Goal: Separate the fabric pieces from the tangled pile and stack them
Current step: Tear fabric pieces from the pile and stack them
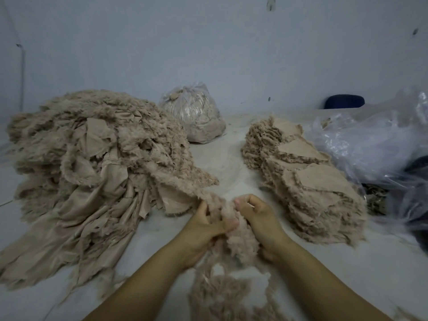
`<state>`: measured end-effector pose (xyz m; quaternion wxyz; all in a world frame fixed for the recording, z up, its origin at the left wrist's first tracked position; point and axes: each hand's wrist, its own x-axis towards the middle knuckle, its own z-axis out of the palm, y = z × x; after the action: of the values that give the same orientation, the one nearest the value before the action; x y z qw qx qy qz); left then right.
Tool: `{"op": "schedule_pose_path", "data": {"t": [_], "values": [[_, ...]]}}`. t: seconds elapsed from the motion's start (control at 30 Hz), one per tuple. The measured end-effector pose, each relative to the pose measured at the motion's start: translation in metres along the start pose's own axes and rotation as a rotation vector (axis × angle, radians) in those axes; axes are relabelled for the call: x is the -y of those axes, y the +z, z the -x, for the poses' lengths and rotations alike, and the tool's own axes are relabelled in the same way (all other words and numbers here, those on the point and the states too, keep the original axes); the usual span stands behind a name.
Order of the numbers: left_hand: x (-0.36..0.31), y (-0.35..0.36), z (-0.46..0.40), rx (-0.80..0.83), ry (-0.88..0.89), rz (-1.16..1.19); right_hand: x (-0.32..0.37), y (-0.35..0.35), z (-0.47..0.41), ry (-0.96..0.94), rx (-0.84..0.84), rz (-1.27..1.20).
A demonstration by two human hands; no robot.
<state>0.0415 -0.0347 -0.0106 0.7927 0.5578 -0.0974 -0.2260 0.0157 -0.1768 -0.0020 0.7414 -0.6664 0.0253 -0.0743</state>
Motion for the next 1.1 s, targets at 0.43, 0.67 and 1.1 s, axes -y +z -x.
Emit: {"op": "schedule_pose_path", "data": {"t": [0.43,0.67,1.1], "values": [[-0.010,-0.036,-0.006,-0.732,0.280,-0.799,-0.011,-0.008,-0.010,-0.075,-0.300,0.122],[-0.003,-0.004,0.009,-0.172,0.751,-0.754,-0.006,0.006,0.001,-0.258,0.012,0.098],[-0.009,-0.001,-0.002,-0.340,0.230,-0.325,-0.015,0.011,0.005,-0.030,0.176,0.169]]}}
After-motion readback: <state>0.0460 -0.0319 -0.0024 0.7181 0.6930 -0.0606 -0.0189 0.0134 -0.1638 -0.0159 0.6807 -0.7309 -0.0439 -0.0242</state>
